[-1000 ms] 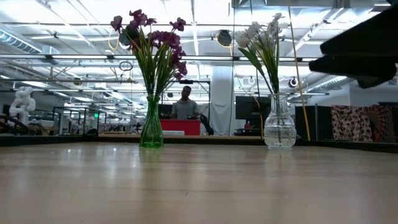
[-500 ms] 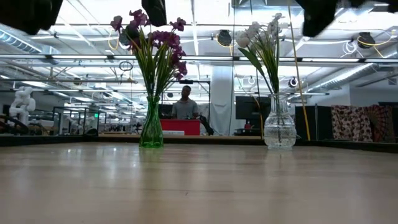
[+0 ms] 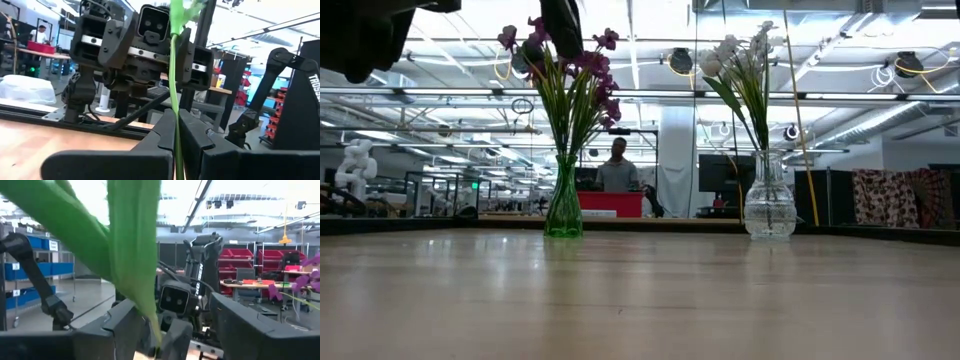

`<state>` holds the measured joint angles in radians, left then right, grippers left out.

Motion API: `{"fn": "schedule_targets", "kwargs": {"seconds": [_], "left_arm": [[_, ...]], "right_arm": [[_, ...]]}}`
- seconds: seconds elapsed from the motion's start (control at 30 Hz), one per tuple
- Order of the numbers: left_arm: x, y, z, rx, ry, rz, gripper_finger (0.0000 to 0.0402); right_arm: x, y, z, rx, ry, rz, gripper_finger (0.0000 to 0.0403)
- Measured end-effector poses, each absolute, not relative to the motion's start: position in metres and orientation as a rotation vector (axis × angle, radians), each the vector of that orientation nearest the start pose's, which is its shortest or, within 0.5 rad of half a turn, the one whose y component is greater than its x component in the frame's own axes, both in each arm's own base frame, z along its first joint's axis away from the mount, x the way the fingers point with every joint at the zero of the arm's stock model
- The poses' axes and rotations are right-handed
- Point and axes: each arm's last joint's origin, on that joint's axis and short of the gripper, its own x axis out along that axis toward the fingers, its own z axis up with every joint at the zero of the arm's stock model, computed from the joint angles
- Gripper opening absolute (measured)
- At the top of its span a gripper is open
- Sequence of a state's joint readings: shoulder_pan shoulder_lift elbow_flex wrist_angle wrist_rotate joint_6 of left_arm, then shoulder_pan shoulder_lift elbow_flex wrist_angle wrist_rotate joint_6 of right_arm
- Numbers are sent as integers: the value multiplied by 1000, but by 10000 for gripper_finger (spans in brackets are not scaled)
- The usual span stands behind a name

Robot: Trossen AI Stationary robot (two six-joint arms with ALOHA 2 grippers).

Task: Sort flowers into vase by color
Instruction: Put the white flower into the transparent vase

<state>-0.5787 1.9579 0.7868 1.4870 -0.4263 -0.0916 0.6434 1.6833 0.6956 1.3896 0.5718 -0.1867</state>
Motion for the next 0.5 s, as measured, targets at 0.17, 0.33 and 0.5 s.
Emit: {"fn": "schedule_targets", "kwargs": {"seconds": [0.17, 0.33, 0.5], "left_arm": [[305, -190, 178, -213, -299, -168, 13], [305, -190, 177, -208, -295, -167, 13], [305, -190, 177, -201, -292, -167, 13]], "right_arm": [[266, 180, 226, 39, -291, 45, 222], [266, 181, 225, 43, -280, 49, 222], [264, 183, 226, 36, -290, 51, 216]]}}
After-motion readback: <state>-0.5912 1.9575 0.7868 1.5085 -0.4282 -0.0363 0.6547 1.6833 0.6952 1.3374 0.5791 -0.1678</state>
